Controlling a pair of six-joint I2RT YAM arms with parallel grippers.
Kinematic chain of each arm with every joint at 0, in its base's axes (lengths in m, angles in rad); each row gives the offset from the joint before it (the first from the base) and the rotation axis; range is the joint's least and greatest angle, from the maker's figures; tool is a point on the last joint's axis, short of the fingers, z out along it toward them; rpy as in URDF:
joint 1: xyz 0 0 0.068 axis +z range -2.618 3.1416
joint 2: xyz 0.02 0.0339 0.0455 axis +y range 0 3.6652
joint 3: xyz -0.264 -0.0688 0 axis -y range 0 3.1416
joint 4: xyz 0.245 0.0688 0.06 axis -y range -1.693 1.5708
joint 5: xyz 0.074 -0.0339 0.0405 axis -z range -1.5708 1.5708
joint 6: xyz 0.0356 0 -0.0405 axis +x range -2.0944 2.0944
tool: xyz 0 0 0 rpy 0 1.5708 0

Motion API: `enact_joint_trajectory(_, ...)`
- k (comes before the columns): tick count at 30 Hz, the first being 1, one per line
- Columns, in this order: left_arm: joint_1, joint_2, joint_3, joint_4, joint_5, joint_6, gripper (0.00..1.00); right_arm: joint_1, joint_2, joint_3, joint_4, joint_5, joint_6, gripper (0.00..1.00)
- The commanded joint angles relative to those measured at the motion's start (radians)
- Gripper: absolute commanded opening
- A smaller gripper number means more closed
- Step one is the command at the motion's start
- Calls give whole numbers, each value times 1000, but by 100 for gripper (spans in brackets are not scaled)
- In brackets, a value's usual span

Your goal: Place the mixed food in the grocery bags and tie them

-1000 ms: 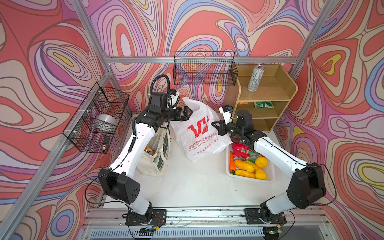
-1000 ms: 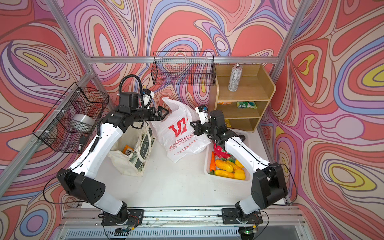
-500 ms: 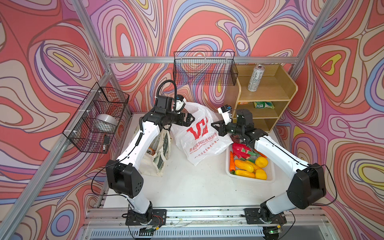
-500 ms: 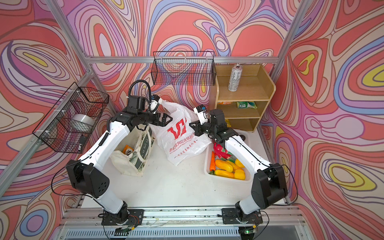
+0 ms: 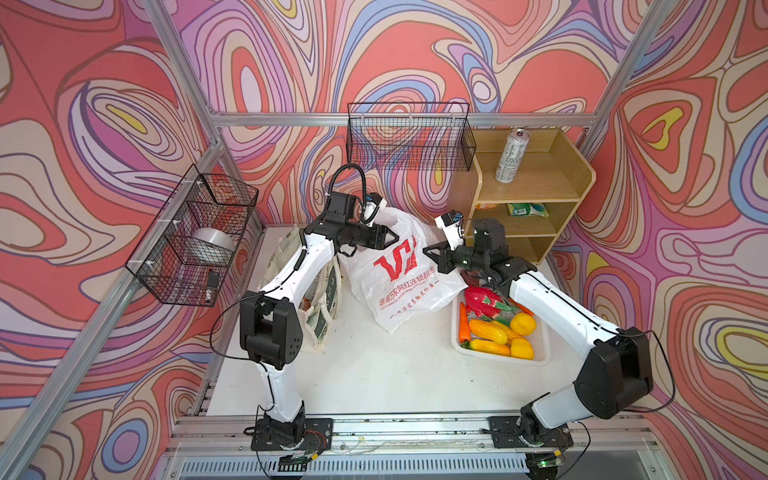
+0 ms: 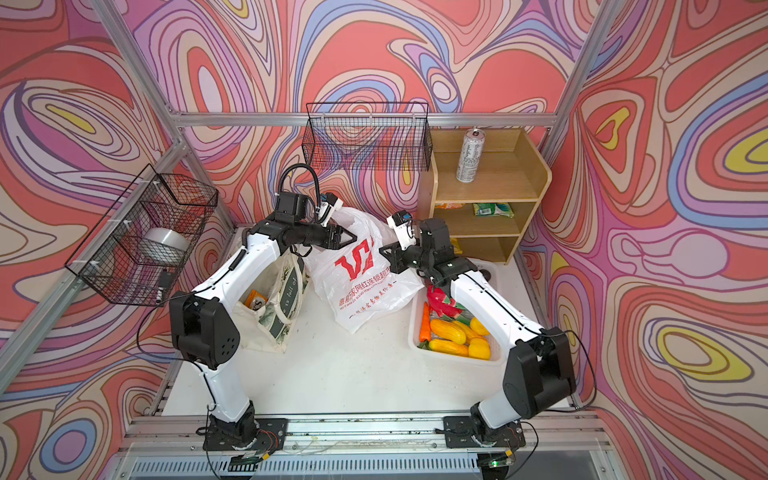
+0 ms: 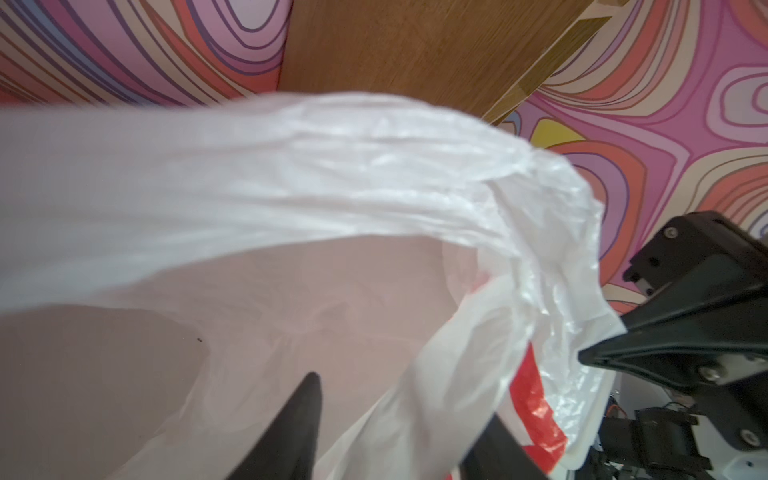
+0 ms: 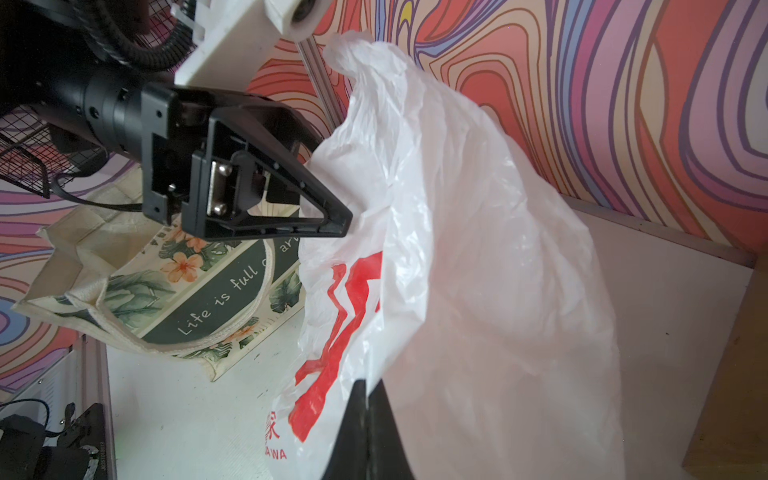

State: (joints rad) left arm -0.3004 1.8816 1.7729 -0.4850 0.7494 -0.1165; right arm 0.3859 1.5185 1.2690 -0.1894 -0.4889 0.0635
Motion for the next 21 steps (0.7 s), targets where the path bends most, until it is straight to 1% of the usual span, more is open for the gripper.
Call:
enact_joint_trajectory(1, -2, -18, -22, 47, 99, -21, 0, -1, -17, 19, 1, 20, -12, 0)
enact_joint_trajectory(5, -2, -114, -89, 127, 93, -78, 0, -1, 0, 33, -17, 57, -14, 0)
enact_joint_trajectory(6, -2, -139, -102, 154, 88, -104, 0, -1, 13, 50, -37, 73, -12, 2)
enact_joint_trajectory(7, -1, -167, -116, 190, 73, -145, 0, -1, 29, 76, -67, 98, -1, 25)
enact_joint_trajectory(8, -1, -194, -130, 213, 52, -187, 0, -1, 42, 102, -95, 111, 8, 42)
enact_joint_trajectory(9, -2, -221, -137, 248, 21, -233, 0, -1, 49, 128, -119, 123, 26, 53)
enact_joint_trajectory(10, -3, -246, -147, 268, -9, -275, 0, -1, 45, 142, -129, 128, 55, 57)
enact_joint_trajectory(15, -22, -332, -168, 257, -166, -370, 0, 2, -33, 155, -148, 129, 191, 64)
enact_joint_trajectory(17, -41, -360, -188, 258, -233, -403, 0, 17, -48, 178, -173, 130, 258, 65)
enact_joint_trajectory(19, -71, -387, -215, 280, -294, -434, 0, 71, -55, 197, -187, 176, 312, 67)
enact_joint_trajectory(21, -102, -405, -234, 293, -363, -463, 0, 141, -55, 212, -204, 241, 332, 68)
